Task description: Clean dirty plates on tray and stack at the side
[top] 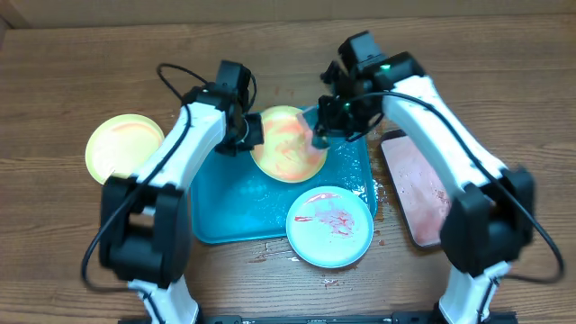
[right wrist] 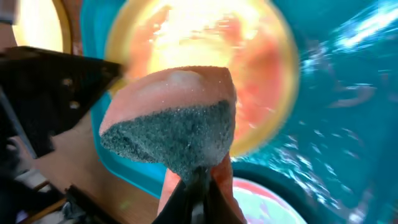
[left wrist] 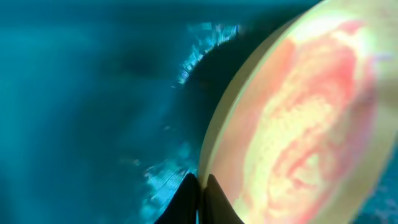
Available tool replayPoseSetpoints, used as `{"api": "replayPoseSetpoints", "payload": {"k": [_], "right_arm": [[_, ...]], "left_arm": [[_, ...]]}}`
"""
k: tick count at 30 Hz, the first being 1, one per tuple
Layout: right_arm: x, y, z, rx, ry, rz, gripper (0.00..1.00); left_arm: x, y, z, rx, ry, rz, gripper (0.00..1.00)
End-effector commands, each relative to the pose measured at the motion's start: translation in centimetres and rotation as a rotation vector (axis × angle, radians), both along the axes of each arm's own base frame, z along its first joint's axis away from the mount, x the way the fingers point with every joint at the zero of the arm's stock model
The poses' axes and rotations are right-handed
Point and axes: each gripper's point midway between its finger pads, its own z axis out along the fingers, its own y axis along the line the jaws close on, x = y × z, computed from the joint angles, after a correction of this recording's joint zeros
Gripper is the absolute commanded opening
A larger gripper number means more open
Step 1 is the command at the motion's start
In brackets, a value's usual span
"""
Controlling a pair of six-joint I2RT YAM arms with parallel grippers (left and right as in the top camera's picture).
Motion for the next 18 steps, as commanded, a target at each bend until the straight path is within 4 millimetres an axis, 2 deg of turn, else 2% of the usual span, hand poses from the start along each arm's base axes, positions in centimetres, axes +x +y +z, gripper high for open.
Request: {"api": "replayPoseSetpoints", "payload": {"k": [1, 4, 10, 15, 18], "right_arm": [[0.8, -2.1, 1.9, -0.099, -0.103, -0.027, 0.04], [0.3, -2.9, 1.8, -0.133, -0.092, -0.034, 0.04], [0.5, -4.1, 1.7, -0.141, -0.072, -0.063, 0.04], [0.6, -6.3, 1.5, -0.155, -0.034, -0.112, 0.04], [0.6, -7.6, 1.3, -0.165, -0.011, -0.136, 0.04]], "left_arm": [[0.2, 1.9, 4.7, 0.068, -0.121, 0.033, 0.04], [-1.1, 2.7, 6.9, 0.101, -0.144, 0.012, 0.04], [-3.2, 5.4, 8.9, 0.229, -0.146, 0.036, 0.05], [-3.9, 6.5, 11.1, 0.360, -0.205, 0.029, 0.04], [-4.1, 6.3, 12.4, 0.442, -0.256, 0.014, 0.04]]}}
